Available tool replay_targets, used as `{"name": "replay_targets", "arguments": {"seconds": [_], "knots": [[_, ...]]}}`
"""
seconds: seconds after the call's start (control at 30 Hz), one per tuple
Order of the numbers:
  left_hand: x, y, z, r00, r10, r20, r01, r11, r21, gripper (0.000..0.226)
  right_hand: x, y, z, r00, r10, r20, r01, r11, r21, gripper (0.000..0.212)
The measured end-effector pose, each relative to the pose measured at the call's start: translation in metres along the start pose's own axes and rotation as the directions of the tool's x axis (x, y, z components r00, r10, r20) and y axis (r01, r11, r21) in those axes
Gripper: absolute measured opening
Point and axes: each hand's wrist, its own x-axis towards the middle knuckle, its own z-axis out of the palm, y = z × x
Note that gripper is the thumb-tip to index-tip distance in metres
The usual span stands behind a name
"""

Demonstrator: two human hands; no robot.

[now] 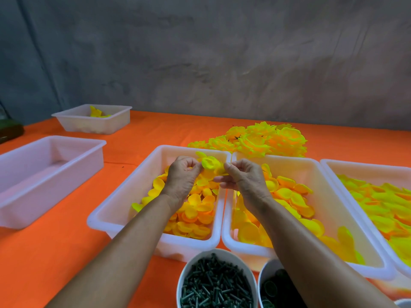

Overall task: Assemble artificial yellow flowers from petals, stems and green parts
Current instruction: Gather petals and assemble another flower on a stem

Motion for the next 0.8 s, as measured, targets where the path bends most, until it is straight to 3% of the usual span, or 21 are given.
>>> {"name": "replay_targets", "arguments": {"seconds": [0.2,0.3,0.4,0.5,0.8], "knots": [[-0.007,0.003,0.000,0.974,-0.058,0.221,0.089,0.987,-0.135,0.019,-0.001,0.000,0.000,1.000,0.001,-0.008,-0.002,0.998,-0.056,0.011],[-0.010,0.008,0.001,0.966,-0.033,0.256,0.091,0.971,-0.219,0.015,-0.001,-0.002,0.000,1.000,-0.012,-0.024,0.010,0.996,-0.089,0.007],[-0.011,0.007,0.001,0.959,-0.030,0.281,0.085,0.979,-0.185,0.019,-0.002,-0.003,-0.001,0.999,-0.039,-0.023,0.035,0.990,-0.134,0.008],[-0.009,0.004,0.000,0.962,-0.046,0.269,0.098,0.978,-0.185,0.012,-0.001,-0.002,-0.002,0.999,-0.034,-0.019,0.032,0.991,-0.134,0.010],[-0.007,0.008,0.001,0.986,-0.005,0.167,0.029,0.989,-0.145,0.026,0.005,0.002,-0.001,0.996,-0.028,-0.085,0.026,0.999,-0.020,0.018]]}}
